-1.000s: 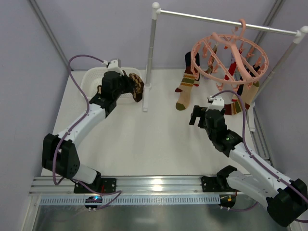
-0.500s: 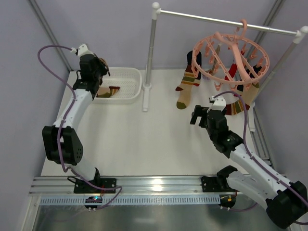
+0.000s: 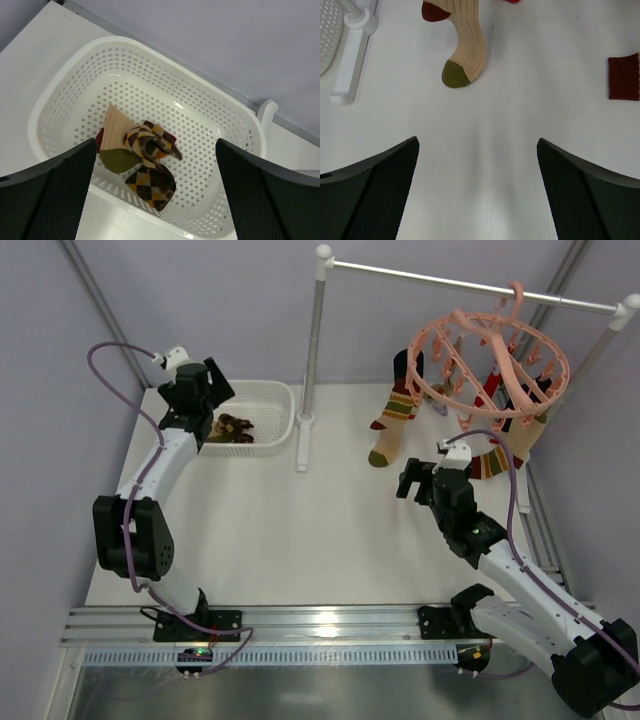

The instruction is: Remove the socks clipped to the hanger

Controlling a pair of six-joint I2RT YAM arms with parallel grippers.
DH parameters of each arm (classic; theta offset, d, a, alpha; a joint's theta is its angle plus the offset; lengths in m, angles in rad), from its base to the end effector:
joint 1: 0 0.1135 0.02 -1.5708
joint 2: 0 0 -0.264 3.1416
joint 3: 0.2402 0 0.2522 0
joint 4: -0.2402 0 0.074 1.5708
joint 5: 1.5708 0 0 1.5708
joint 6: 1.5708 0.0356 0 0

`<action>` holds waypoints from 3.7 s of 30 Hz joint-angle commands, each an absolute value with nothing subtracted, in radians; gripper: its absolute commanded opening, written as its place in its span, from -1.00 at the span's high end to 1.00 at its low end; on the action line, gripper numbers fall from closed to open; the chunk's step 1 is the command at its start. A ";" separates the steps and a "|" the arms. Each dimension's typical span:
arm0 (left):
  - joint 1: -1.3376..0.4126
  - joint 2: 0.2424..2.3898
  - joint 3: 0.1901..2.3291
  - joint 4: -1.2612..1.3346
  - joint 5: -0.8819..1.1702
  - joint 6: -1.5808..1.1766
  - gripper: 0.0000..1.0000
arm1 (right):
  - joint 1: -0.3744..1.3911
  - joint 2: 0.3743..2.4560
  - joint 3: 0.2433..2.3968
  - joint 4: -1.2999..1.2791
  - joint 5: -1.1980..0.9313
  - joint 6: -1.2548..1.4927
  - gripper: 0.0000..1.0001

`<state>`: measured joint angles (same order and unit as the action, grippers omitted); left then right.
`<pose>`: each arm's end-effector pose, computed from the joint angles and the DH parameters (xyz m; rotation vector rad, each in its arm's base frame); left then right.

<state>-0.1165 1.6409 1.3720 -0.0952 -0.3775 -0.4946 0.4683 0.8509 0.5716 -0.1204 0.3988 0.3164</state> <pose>0.3895 -0.0324 0.3315 -0.6002 1.8116 -0.0475 0.1814 0.0763 0.2606 0.1110 1.9365 0.1285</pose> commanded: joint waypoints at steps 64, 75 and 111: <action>-0.650 2.289 1.661 0.785 0.312 -0.456 -0.99 | 0.437 0.350 0.733 -0.434 0.348 0.301 -0.99; -0.652 2.381 1.775 0.759 0.238 -0.414 -0.99 | 0.437 0.357 0.724 -0.416 0.325 0.295 -0.99; -0.778 2.151 1.473 0.813 0.204 -0.321 1.00 | 0.437 0.403 0.704 -0.377 0.331 0.284 -0.99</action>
<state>-0.7521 2.2879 1.5410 0.7227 0.2653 -0.3714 0.4408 0.3828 0.6918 -0.4114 0.3260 0.2909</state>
